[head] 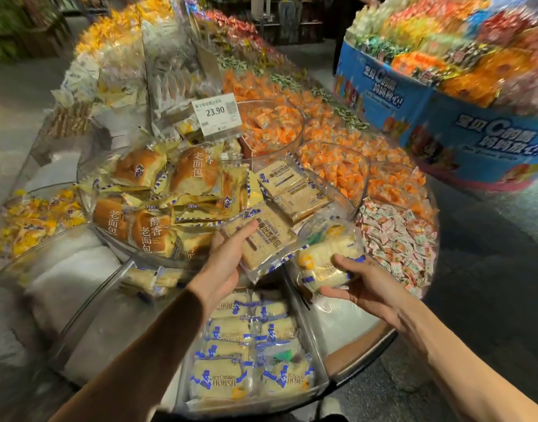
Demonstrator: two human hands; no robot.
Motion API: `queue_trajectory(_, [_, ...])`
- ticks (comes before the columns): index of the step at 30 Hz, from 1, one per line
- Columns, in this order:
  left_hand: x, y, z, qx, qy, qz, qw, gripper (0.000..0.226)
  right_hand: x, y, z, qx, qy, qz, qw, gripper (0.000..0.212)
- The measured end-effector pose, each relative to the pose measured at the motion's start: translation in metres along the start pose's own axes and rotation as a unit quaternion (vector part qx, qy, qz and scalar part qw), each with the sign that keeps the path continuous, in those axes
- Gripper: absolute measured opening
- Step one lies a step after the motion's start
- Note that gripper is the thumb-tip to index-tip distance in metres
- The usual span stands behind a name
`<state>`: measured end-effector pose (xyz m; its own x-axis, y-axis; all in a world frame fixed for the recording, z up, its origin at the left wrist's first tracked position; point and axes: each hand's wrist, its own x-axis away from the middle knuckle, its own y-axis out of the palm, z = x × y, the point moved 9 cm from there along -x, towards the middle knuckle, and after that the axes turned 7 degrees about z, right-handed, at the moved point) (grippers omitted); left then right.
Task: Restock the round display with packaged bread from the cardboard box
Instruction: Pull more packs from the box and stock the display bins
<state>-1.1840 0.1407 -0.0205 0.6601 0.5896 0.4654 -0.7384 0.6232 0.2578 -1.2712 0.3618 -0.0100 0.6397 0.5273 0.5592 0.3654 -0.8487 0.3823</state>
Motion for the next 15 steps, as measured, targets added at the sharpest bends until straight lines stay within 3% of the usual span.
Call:
queue_trajectory(6, [-0.009, 0.024, 0.009, 0.032, 0.028, 0.010, 0.999, 0.032, -0.029, -0.016, -0.027, 0.010, 0.011, -0.026, 1.000, 0.014])
queue_trajectory(11, [-0.022, 0.060, 0.008, 0.069, 0.028, 0.042, 0.996, 0.020, -0.071, -0.041, -0.066, 0.051, 0.035, -0.055, 0.997, 0.042])
queue_trajectory(15, [-0.020, 0.088, 0.006, -0.021, 0.073, 0.052, 0.996, 0.009, -0.105, -0.059, -0.103, 0.066, 0.036, -0.078, 0.994, 0.053])
